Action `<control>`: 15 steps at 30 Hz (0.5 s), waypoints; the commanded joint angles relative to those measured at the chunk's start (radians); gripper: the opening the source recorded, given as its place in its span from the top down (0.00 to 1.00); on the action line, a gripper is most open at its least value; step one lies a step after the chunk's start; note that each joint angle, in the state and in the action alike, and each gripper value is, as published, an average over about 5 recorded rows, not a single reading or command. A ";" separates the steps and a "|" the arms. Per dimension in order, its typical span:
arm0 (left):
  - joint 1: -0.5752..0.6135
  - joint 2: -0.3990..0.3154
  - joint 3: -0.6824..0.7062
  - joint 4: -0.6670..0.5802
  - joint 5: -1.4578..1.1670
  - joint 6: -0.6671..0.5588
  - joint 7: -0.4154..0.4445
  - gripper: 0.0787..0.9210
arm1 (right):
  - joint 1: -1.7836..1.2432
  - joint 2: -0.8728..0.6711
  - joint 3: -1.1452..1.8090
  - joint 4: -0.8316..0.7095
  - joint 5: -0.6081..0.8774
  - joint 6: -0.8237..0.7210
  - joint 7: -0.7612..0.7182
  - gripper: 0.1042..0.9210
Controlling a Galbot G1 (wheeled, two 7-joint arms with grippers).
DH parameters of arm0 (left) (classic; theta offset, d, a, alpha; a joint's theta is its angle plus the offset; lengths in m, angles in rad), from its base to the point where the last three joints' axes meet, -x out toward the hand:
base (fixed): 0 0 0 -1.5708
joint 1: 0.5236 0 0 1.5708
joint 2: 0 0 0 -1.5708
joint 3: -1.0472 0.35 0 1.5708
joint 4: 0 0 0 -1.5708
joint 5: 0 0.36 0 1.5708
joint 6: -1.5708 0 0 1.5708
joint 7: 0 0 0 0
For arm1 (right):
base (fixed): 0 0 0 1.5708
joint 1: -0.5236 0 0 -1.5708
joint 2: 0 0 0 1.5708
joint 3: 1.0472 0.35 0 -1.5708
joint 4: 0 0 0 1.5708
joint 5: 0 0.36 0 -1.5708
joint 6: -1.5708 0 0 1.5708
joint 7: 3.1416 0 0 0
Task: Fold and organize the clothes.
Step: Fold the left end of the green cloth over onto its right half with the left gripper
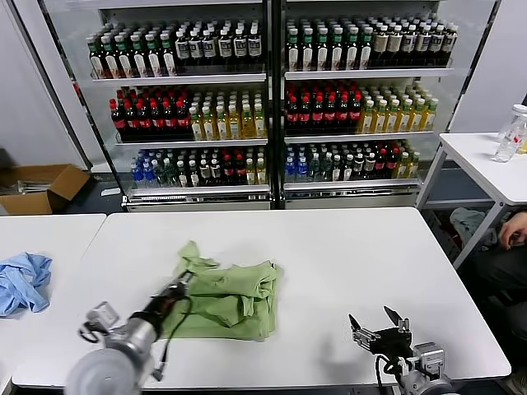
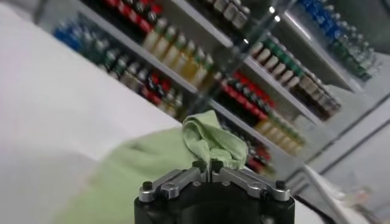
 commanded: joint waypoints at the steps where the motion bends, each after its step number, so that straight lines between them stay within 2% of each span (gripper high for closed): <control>1: -0.146 -0.100 0.268 0.164 0.212 0.005 -0.014 0.96 | 0.015 0.000 -0.006 -0.015 0.004 -0.003 0.001 0.12; 5: -0.121 -0.077 0.260 0.089 0.298 0.004 0.008 0.85 | 0.036 -0.005 -0.015 -0.027 0.017 -0.008 0.002 0.12; 10: -0.033 -0.007 0.149 -0.043 0.349 -0.003 0.033 0.69 | 0.068 -0.012 -0.025 -0.050 0.038 -0.010 0.004 0.12; 12: 0.003 0.018 0.069 -0.042 0.386 -0.014 0.035 0.62 | 0.082 -0.010 -0.031 -0.059 0.038 -0.011 0.005 0.12; 15: 0.038 0.052 -0.042 0.033 0.459 -0.041 0.031 0.52 | 0.098 -0.005 -0.046 -0.066 0.036 -0.013 0.006 0.12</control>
